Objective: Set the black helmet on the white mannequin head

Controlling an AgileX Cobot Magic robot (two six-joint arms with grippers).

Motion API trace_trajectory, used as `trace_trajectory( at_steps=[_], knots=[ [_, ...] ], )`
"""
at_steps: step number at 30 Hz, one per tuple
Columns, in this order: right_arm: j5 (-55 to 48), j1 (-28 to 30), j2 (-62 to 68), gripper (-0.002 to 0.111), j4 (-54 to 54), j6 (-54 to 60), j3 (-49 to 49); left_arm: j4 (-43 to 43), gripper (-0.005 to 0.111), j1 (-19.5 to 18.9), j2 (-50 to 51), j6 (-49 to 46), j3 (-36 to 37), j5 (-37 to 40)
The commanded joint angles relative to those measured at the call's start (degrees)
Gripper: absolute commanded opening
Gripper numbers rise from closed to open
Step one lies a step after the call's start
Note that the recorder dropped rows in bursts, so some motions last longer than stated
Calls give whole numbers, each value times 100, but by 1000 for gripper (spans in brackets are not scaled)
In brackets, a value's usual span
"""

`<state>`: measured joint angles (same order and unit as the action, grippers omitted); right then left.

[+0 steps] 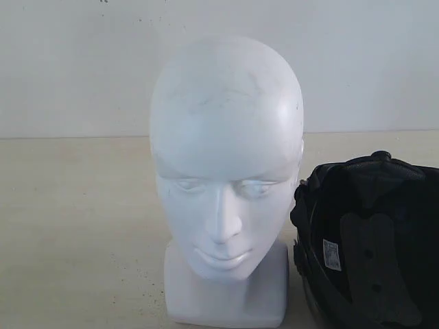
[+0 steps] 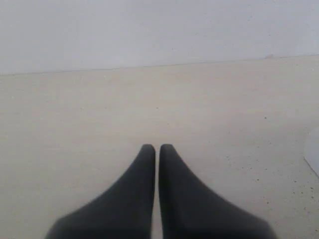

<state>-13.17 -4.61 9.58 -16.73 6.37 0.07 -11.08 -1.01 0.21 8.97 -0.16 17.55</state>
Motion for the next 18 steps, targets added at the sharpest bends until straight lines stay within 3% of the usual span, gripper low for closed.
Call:
trace_trajectory(
  at_steps=[1, 8, 11, 18],
  knots=[
    [428, 4, -32, 0, 35, 21, -7, -36, 4, 34, -21, -5, 16, 4],
    [1317, 4, -32, 0, -520, -180, -7, -36, 4, 34, -21, -5, 16, 4],
    [2040, 4, -32, 0, -987, -1100, -156, -36, 4, 34, -21, -5, 16, 4],
    [398, 4, -21, 0, -86, -334, -2332, -36, 4, 34, -21, -5, 16, 4]
  ],
)
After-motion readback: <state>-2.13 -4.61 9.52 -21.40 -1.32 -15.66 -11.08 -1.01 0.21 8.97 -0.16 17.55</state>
